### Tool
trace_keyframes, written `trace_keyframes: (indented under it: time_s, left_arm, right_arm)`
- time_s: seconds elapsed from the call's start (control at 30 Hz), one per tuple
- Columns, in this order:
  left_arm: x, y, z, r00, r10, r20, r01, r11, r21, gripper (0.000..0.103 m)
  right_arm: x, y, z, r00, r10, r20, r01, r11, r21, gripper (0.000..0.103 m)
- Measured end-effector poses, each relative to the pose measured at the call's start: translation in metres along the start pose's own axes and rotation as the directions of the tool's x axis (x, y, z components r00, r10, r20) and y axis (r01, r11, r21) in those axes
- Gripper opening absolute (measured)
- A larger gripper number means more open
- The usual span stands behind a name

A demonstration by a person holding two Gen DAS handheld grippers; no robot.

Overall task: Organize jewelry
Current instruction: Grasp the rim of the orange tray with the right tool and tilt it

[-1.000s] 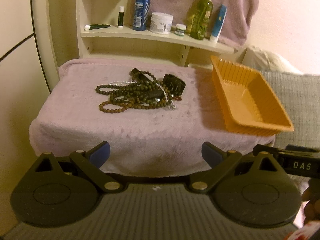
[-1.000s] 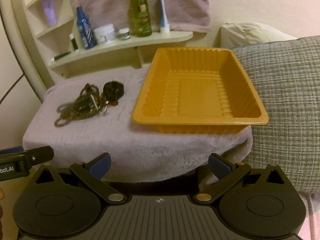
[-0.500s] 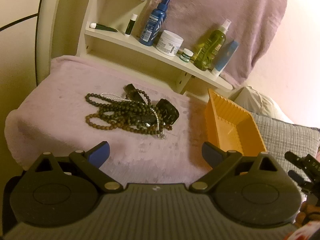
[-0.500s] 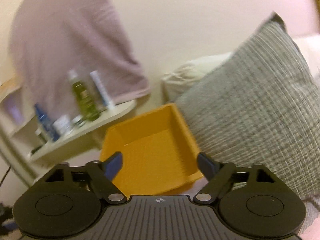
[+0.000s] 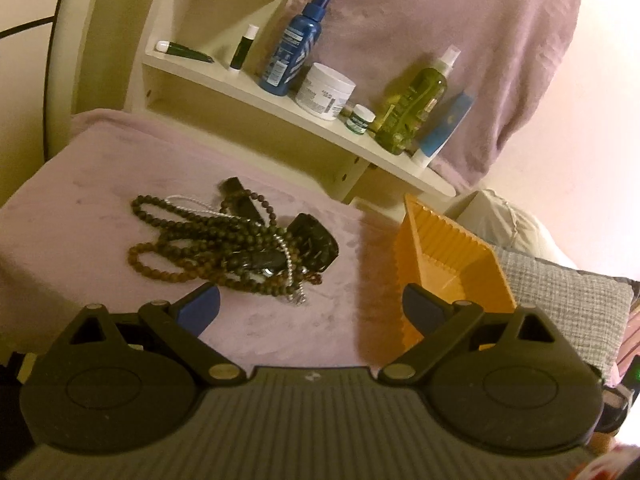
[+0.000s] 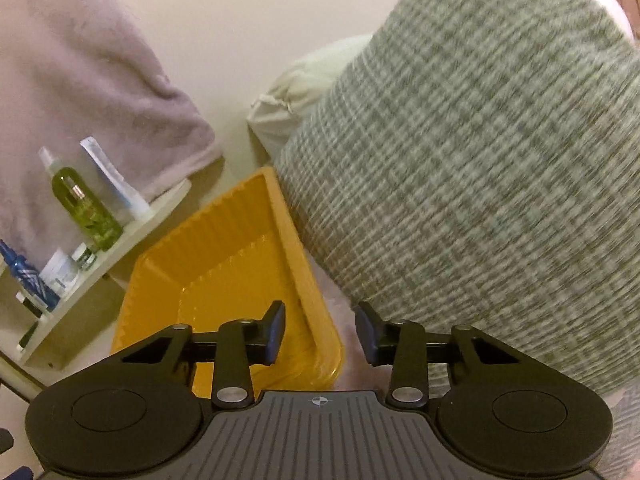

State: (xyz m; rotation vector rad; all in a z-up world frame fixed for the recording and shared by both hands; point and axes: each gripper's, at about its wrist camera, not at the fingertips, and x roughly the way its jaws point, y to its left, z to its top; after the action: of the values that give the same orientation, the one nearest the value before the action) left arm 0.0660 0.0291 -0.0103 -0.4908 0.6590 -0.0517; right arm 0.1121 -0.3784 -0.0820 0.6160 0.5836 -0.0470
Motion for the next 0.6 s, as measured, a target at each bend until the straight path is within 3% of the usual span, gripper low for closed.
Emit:
trace_keyframes:
  time_s: [0.13, 0.33, 0.57, 0.6]
  left_arm:
    - [0.004, -0.004, 0.0, 1.0, -0.013, 0.008, 0.013, 1.0, 0.008, 0.096]
    - [0.009, -0.006, -0.001, 1.0, -0.017, 0.0, 0.017, 1.0, 0.009, 0.096]
    - [0.01, -0.002, -0.002, 1.0, -0.001, -0.002, 0.001, 1.0, 0.006, 0.096]
    - [0.01, -0.001, -0.003, 1.0, 0.001, -0.003, -0.001, 1.0, 0.005, 0.096]
  right_arm:
    - [0.011, 0.001, -0.003, 1.0, 0.002, -0.012, -0.002, 1.0, 0.023, 0.026]
    - [0.014, -0.005, -0.002, 1.0, 0.012, -0.021, -0.011, 0.998, 0.066, 0.018]
    - [0.008, -0.008, 0.0, 0.999, 0.021, -0.031, -0.018, 0.995, 0.095, 0.017]
    - [0.009, -0.009, 0.0, 0.999, 0.029, -0.032, -0.026, 0.994, 0.11, 0.012]
